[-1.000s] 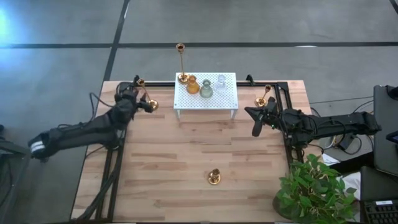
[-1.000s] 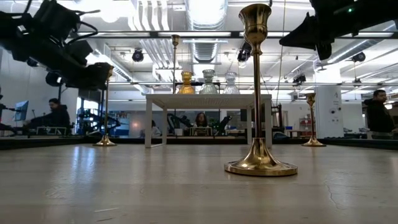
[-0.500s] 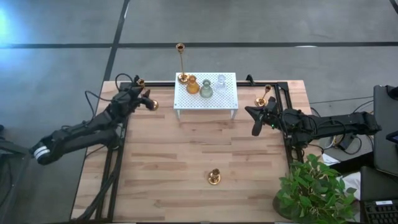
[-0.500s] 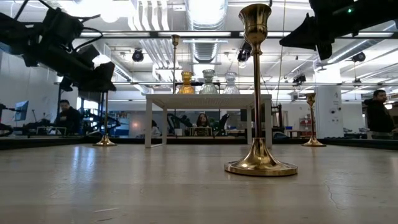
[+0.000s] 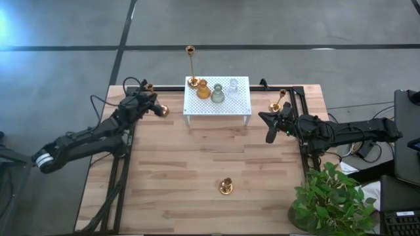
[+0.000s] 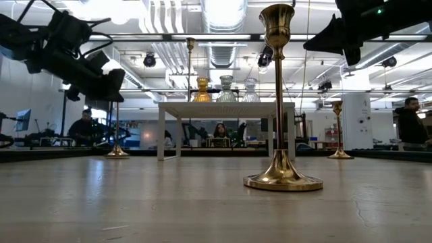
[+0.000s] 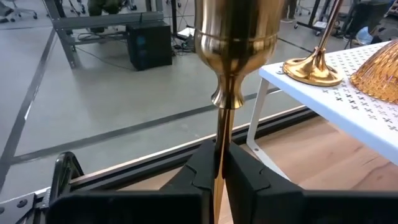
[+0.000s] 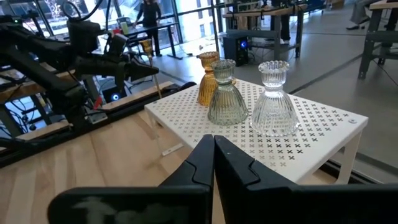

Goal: Pick & Place candle stick holders
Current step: Put the yellow candle holder on the shelf

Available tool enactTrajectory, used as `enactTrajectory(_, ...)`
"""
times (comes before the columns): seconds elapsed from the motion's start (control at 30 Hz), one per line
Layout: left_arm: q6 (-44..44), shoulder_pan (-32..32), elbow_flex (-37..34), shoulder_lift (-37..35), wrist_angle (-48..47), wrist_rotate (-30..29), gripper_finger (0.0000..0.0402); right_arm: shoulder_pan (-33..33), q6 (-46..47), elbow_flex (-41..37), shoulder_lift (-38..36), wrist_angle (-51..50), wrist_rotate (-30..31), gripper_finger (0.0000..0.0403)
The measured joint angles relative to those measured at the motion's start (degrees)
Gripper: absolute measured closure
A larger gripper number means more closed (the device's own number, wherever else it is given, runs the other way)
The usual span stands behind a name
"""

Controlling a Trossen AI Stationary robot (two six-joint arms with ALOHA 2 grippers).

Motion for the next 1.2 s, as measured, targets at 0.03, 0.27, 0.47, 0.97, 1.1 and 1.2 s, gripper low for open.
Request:
enactTrajectory(0.03,0.2,0.0,0.0,-0.2,0.0,0.0,0.0381,0.0,0.0,0.0,0.0,0.0,0.0,0.0394)
enactTrajectory(0.27,0.1,0.0,0.3,-1.4,-0.4,0.0,0.0381,0.0,0.0,0.0,0.0,0.0,0.0,0.0394)
enactTrajectory(0.47,-0.6,0.0,3.5,-3.3,-7.9,1.0,0.0381,0.0,-0.2,0.0,0.0,0.0,0.0,0.0394)
enactTrajectory(0.97,-2.0,-1.5,16.1,-12.5,-36.9,17.8,0.0381,0.0,0.3,0.4,0.0,0.0,-1.2,0.0394)
enactTrajectory(1.1,-4.4,-4.3,18.3,-15.9,-42.5,23.1,0.0381,0.0,0.3,1.4,0.0,0.0,-2.4,0.0394)
enactTrajectory(1.2,-7.0,-7.7,19.7,-17.9,-45.0,27.1,0.0381,0.0,1.2,2.3,0.0,-0.1,-3.5,0.0394)
